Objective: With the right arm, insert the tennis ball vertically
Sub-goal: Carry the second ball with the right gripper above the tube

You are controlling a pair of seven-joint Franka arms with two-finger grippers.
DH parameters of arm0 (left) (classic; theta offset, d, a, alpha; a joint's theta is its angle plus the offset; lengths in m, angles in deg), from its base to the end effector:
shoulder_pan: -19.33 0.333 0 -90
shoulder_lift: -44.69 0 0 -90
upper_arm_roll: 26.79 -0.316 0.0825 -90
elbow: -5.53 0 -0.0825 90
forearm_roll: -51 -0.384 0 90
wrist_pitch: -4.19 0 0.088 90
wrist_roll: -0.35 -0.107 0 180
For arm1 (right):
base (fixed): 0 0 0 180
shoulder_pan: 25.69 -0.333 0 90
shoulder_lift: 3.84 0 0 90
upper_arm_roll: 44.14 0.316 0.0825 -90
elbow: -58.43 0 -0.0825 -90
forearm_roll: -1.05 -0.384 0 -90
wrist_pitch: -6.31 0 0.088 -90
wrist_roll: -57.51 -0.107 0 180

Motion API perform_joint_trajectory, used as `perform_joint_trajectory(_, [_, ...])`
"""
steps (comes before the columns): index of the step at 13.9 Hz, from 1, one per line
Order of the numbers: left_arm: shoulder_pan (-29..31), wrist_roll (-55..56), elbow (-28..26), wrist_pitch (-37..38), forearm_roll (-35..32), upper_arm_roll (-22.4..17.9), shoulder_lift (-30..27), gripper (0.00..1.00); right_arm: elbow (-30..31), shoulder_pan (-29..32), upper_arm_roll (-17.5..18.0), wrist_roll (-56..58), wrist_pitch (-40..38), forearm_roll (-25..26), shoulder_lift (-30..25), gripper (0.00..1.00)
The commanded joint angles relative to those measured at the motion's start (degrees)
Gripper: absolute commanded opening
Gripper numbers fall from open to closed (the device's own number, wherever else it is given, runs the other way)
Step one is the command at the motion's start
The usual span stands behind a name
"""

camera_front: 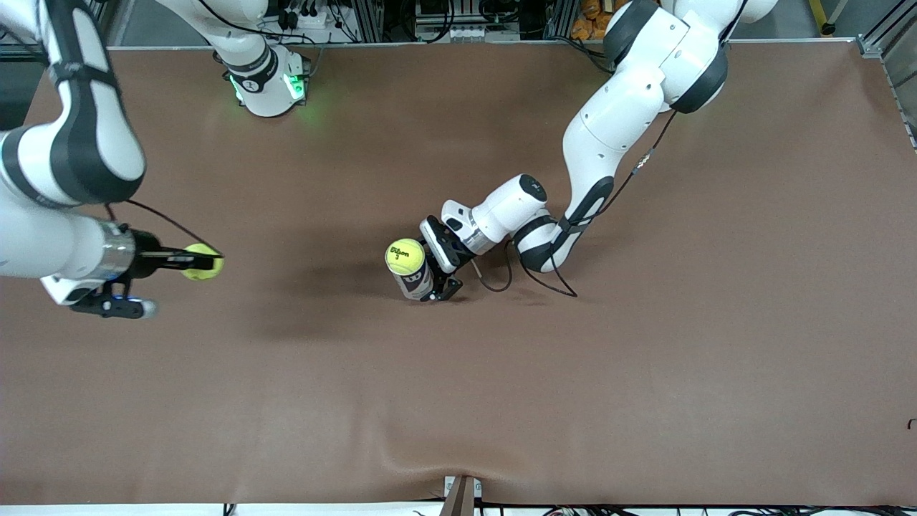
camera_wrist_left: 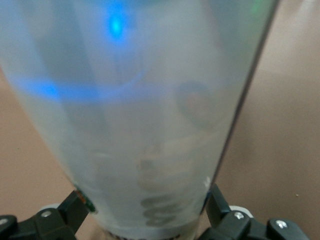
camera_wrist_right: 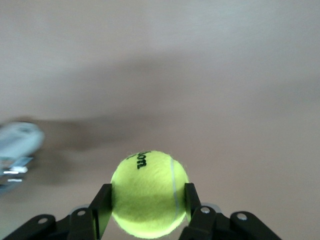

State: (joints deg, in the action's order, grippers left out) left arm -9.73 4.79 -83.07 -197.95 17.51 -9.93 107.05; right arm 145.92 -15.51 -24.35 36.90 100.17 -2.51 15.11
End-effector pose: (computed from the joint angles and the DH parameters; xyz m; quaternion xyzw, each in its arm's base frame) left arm 0.4871 -0.5194 0.1399 0.7561 -0.4613 0.3932 0.2469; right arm 0.6267 0.0867 0.4636 -0.9859 0.1032 0.1188 0.0572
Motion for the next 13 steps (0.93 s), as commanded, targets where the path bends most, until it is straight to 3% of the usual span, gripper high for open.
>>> perform_joint_trajectory(1, [-0.2,0.7,0.2,-0.9,-1.1,-0.6,-0.1,1.0,-6.7,-8.5,-0.5,-16.4,-1.7,-1.6,2.1,0.0])
perform_joint_trajectory(7, [-0.1,0.8,0.2,-0.9,-1.1,-0.6,-0.1,1.0,-26.4,-26.4,-0.7,-47.1,-1.1,-1.4,14.5,0.0])
perform_joint_trajectory(11, [-0.1,0.8,0.3,-0.9,-1.1,-0.6,-0.1,1.0,-26.6,-34.2,-2.8,-51.6,1.2,2.7,16.5,0.0])
perform_joint_trajectory(13, [-0.1,0.7,0.2,-0.9,-1.1,-0.6,-0.1,1.0,-25.6,-34.4,-3.0,-51.7,1.1,4.0,16.9,0.0])
